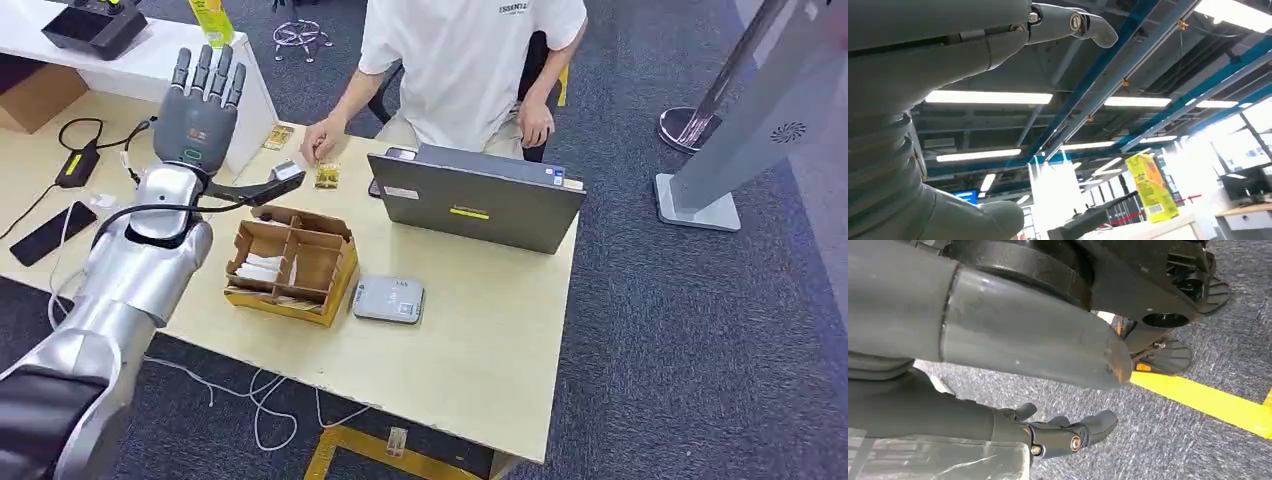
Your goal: Pass the card to the sensor for recognition and then transmit it.
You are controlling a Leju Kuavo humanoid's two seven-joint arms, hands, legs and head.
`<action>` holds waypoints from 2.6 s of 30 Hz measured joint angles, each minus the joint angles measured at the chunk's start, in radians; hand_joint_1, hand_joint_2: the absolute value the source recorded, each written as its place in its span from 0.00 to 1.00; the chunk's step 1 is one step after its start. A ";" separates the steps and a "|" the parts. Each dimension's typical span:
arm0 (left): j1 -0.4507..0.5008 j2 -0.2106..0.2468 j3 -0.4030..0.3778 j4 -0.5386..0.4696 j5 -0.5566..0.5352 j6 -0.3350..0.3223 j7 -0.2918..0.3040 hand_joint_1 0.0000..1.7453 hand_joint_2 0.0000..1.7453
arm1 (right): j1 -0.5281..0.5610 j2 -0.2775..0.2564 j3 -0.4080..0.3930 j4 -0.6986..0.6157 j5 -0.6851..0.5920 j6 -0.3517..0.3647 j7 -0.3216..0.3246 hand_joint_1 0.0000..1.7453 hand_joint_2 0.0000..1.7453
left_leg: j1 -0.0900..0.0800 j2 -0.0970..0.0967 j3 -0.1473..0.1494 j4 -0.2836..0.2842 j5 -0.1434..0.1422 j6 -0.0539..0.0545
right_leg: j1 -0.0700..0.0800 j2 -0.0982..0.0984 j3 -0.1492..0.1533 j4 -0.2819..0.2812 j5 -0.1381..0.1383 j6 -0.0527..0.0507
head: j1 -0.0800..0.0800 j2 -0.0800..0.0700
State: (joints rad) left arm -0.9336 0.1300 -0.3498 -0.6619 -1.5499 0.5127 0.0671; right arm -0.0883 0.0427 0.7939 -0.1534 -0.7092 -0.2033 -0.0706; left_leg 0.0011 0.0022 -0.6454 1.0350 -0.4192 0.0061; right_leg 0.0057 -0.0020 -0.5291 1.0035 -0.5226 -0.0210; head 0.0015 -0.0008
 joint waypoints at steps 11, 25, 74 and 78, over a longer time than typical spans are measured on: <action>0.603 0.036 -0.061 -0.718 0.042 -0.001 -0.085 0.00 1.00 | 0.014 0.000 -0.046 0.000 -0.156 -0.042 -0.057 0.00 0.00 | -0.004 0.009 0.001 -0.001 -0.006 0.001 | -0.003 0.009 -0.002 0.000 -0.003 0.001 | 0.000 0.000; 1.097 0.103 -0.029 -1.108 0.000 0.168 -0.100 0.00 1.00 | 0.027 0.000 -0.106 0.005 -0.198 -0.070 -0.055 0.00 0.00 | -0.004 0.003 0.001 -0.001 -0.008 0.000 | -0.003 0.001 -0.001 0.000 -0.008 0.000 | -0.002 0.000; 0.752 -0.145 0.257 -0.466 0.000 0.177 -0.068 0.00 1.00 | 0.000 -0.006 0.031 0.007 -0.120 -0.039 -0.008 0.00 0.00 | -0.003 0.000 0.001 0.001 -0.005 0.000 | -0.003 -0.001 0.001 0.000 -0.005 0.001 | 0.000 0.000; 0.732 -0.167 0.244 -0.452 0.000 0.177 -0.066 0.00 1.00 | 0.000 -0.007 0.046 0.007 -0.119 -0.038 -0.003 0.00 0.00 | -0.003 0.000 0.001 0.001 -0.005 0.000 | -0.003 -0.001 0.001 0.000 -0.004 0.001 | -0.001 0.000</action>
State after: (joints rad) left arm -0.2018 -0.0370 -0.1057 -1.1143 -1.5503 0.6901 0.0008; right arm -0.0886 0.0355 0.8396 -0.1465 -0.8286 -0.2411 -0.0732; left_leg -0.0019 0.0023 -0.6442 1.0361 -0.4240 0.0065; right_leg 0.0028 -0.0026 -0.5281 1.0037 -0.5270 -0.0201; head 0.0008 -0.0011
